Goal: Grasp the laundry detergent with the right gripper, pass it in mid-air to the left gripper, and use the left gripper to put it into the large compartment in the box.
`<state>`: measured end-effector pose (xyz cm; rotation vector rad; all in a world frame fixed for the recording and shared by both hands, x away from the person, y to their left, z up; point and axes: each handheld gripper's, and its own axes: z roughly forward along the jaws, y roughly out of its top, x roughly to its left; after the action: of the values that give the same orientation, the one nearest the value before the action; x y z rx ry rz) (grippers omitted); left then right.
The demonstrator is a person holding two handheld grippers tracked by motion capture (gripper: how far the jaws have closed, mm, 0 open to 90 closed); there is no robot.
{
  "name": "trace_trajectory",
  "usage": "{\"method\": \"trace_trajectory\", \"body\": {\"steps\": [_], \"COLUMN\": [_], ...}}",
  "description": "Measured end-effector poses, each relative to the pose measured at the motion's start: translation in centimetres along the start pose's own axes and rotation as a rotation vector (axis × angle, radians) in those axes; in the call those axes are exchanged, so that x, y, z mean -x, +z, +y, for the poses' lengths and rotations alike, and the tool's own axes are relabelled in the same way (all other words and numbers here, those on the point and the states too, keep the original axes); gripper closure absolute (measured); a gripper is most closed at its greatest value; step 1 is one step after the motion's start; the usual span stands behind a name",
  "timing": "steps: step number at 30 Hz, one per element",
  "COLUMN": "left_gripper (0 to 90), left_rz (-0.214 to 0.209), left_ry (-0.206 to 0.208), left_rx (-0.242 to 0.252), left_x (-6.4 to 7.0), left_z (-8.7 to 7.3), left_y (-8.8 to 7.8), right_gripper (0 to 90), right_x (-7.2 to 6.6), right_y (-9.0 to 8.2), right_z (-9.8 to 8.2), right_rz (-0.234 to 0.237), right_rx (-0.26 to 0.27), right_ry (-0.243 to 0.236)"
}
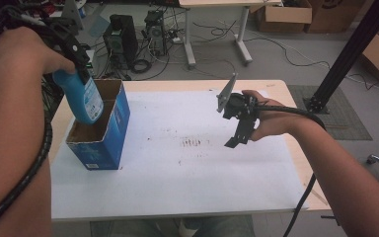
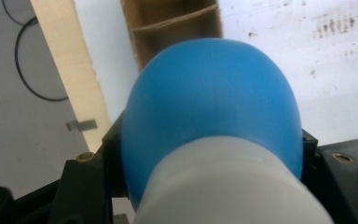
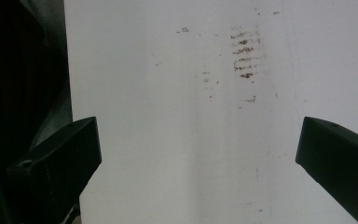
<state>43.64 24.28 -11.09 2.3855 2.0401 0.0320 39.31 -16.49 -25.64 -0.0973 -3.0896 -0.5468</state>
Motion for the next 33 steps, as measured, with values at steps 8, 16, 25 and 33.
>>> {"method": "trace_trajectory", "body": {"steps": [8,16,25,33], "left_gripper": [38.9,38.9,38.9,38.9], "left_rz": [-0.003,-0.018,-0.037,-0.032], "left_ry": [-0.026,-0.032,-0.036,-0.044], "left_rx": [-0.010,-0.027,-0.042,-0.046], "left_x": [-0.8,-1.0,-0.8,-1.0], "left_z": [-0.1,0.0,0.1,0.0], "left_y": [3.6,7.8,11.6,14.1], "right_gripper": [0.0,0.0,0.0,0.0], "right_x": [-0.2,-0.4,-0.5,-0.5], "right_y": [0.0,0.0,0.5,1.0], "right_z": [-0.2,-0.2,-0.2,-0.4], "right_rz": [0.002,0.001,0.014,0.024], "right_rx": [-0.010,-0.021,-0.048,-0.058], "right_ry": [0.002,0.004,0.005,0.013]}}
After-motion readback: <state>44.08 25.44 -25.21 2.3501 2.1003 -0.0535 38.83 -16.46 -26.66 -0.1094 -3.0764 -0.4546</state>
